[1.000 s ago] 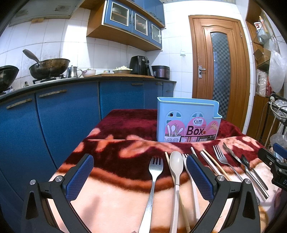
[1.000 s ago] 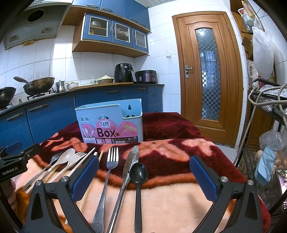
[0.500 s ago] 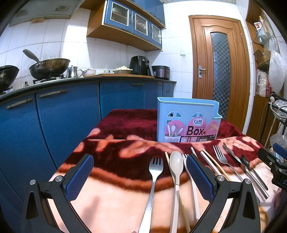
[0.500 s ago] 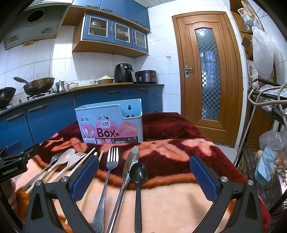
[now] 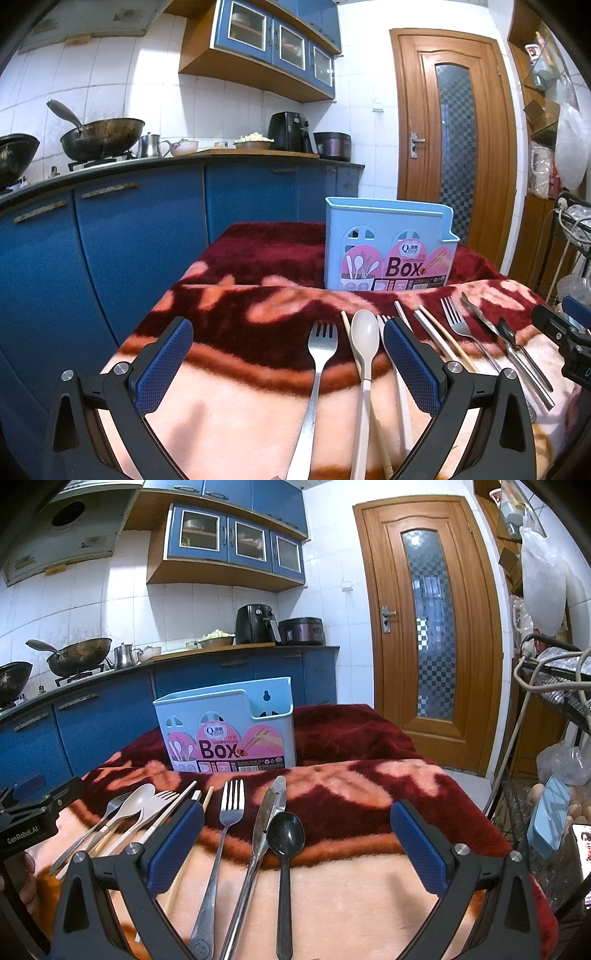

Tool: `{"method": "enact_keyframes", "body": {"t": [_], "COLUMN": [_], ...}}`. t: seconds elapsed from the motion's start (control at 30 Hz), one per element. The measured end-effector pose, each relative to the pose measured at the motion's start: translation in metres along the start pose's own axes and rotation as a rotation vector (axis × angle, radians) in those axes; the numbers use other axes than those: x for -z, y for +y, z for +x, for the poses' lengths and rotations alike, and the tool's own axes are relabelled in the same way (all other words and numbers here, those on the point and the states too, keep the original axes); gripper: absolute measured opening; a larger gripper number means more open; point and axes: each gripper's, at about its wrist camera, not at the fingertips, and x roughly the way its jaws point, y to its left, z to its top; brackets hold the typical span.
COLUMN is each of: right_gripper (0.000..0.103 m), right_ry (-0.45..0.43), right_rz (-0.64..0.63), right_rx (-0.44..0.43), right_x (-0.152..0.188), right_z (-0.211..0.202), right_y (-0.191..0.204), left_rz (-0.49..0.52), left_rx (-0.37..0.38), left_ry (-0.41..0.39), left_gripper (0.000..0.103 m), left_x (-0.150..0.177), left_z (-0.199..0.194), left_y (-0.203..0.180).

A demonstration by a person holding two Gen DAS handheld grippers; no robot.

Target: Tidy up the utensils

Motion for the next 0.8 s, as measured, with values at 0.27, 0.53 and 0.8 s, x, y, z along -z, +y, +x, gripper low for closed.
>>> {"method": "enact_keyframes", "body": {"t": [0.27,0.53,0.8], "right_gripper": [0.103,0.103,0.103], "right_ry": [0.148,0.310,0.518], "right_rz": [0.000,-0.027,-0.060], "right_rx": [-0.037,-0.033,-0.021], "right_x": [-0.011,-0.027,-0.036], "right_z": [0.008,0.009,0.024], "right_y": [-0.004,-0.005,-0.011], "left_rz": [0.016,0.065,0.122], "left_rx": [0.023,-0.006,0.033], "left_ry": [0.080,0.162,0.387], "left_gripper": [0.102,0.102,0.102], "left_x": [-0.007,-0.020,-0.028], "left_z": [0.006,0.006,0.034], "left_y": [0.003,0.006,0.013]}}
